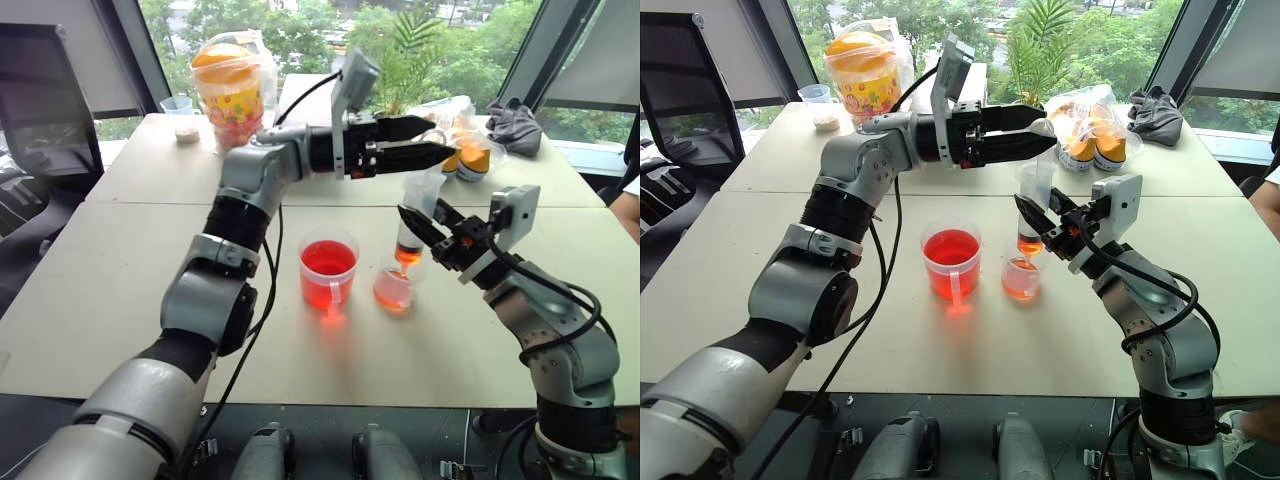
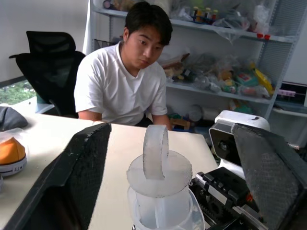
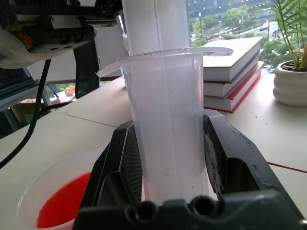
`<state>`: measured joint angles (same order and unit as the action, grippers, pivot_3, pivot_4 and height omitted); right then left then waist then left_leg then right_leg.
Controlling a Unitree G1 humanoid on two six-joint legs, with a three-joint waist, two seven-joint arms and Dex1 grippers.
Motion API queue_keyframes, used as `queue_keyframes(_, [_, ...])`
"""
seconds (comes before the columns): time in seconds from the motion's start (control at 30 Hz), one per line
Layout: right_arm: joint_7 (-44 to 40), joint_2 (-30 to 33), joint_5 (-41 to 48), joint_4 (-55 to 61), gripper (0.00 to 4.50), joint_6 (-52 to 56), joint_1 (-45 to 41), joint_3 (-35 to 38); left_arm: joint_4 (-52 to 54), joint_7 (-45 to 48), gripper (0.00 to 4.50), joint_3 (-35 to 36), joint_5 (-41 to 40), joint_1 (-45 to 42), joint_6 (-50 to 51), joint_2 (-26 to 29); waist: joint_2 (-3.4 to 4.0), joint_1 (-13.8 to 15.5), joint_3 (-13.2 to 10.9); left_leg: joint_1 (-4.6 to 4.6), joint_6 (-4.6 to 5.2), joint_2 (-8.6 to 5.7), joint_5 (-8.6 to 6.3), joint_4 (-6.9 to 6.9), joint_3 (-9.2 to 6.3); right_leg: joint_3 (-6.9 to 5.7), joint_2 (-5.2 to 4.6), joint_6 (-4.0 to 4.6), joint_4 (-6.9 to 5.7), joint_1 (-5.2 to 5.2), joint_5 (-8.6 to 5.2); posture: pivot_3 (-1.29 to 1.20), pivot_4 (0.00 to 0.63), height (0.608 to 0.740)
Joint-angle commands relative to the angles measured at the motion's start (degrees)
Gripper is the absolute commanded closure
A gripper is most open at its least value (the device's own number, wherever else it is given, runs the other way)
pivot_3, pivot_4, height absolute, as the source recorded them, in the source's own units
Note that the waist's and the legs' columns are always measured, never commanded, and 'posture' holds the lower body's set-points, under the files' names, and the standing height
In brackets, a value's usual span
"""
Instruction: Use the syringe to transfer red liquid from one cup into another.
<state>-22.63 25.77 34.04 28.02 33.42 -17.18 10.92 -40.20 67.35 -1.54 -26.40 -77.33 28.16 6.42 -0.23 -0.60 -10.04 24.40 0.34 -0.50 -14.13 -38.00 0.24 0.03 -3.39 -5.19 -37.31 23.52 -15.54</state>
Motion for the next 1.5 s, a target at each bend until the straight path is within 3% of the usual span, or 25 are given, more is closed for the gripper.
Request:
queue_keyframes(0.03, [0.15,0.65,0.63,3.21,3.11,-0.72,-0.84,0.91,0.96,0.42,2.51,0.85,0.05,-2.69,-0.81,-0.29,0.00,0.00,0.00,0.00,0.00,0.00,0.00,0.00,0.00,0.00,0.00,0.00,0.00,0.00,0.00,0.00,0.150,0.740])
queue_keyframes(0.17, [0.18,0.96,0.90,3.53,3.11,-0.26,-0.98,1.05,1.41,0.28,4.47,0.94,0.12,-2.44,-0.54,-0.59,0.00,-0.02,0.00,0.00,0.00,0.00,0.00,0.00,-0.01,0.00,0.00,0.00,0.00,0.00,0.00,0.00,0.150,0.740])
queue_keyframes(1.07, [2.40,6.43,7.88,7.43,3.11,5.60,-8.41,6.43,12.28,1.49,4.47,-5.18,3.68,10.31,3.92,-1.20,0.00,0.05,0.00,-0.01,0.00,0.00,0.00,0.00,-0.03,0.01,-0.02,0.00,-0.01,-0.02,0.00,0.00,0.150,0.740])
queue_keyframes(1.5, [3.17,9.02,9.45,6.98,3.11,6.02,-7.72,7.48,12.94,-1.02,4.47,-4.00,3.14,11.75,4.27,-2.97,-0.01,0.09,0.00,-0.01,0.00,0.00,0.00,-0.01,-0.02,0.01,-0.04,0.00,0.00,-0.03,0.00,0.00,0.150,0.740])
